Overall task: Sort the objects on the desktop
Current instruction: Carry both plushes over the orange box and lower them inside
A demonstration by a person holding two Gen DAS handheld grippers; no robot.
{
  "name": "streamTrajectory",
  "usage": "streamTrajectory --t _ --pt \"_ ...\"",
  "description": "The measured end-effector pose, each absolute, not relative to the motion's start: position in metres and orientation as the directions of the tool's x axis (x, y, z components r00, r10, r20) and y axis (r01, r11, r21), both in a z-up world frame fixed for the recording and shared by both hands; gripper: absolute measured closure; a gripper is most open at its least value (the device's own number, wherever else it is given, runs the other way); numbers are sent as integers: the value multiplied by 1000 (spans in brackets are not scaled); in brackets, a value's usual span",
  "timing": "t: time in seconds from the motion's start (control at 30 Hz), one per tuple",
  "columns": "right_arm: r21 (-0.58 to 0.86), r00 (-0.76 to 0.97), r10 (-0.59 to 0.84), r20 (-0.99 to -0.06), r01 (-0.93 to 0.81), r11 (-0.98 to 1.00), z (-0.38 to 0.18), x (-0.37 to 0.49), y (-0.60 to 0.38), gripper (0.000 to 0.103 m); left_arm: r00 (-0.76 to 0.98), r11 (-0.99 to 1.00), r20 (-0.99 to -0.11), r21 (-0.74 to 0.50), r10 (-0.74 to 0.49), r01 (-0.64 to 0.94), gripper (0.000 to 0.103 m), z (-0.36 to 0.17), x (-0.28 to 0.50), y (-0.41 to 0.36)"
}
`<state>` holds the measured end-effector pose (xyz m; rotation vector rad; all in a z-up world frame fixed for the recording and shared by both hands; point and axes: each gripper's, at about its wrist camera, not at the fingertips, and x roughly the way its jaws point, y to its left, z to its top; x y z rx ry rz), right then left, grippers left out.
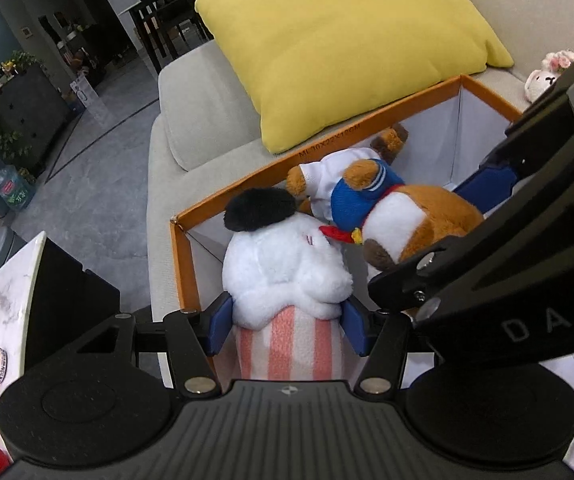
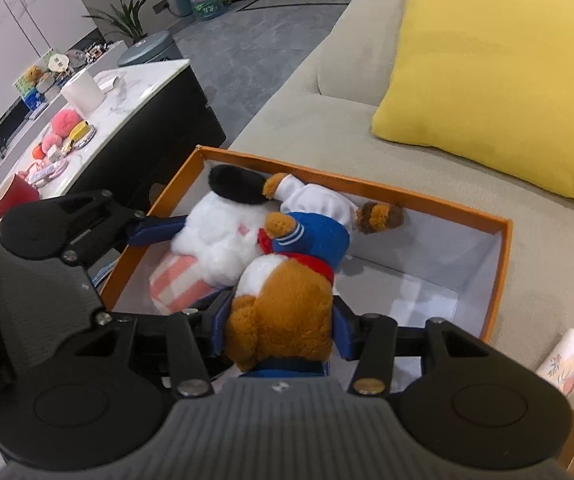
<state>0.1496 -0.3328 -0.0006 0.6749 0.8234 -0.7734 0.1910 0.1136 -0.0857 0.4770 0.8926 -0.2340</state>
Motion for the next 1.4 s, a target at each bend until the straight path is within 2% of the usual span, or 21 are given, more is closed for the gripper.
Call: streamTrajectory --t 0.27,0.5,0.63,0.67,0.73,1.07,1.27,1.4 --pt "217 429 -330 -841 826 520 1 148 -334 50 628 860 -778 302 -27 412 31 -86 186 116" --pt "189 374 -335 -865 861 472 2 148 -333 50 627 873 -771 228 -109 432 31 -76 181 127" --pt "213 380 -318 -868 865 453 1 156 -337 49 659 871 -744 246 -111 425 34 -69 177 134" --pt "219 380 -309 -872 867 448 0 160 -337 49 657 870 -744 238 -122 431 40 -67 175 135" --pt "238 384 -285 -878 868 436 -3 166 -339 49 658 859 -746 269 -99 435 46 -67 173 136" --pt "244 388 -286 -876 868 432 -34 169 -347 49 652 845 -741 241 -158 478 46 -65 156 145" --pt "273 414 -274 -868 858 435 -37 163 -349 45 648 853 -736 198 -195 482 45 -53 154 155" --pt "246 415 -288 -863 843 479 -32 162 -347 37 673 860 -719 223 -173 460 41 -45 152 161"
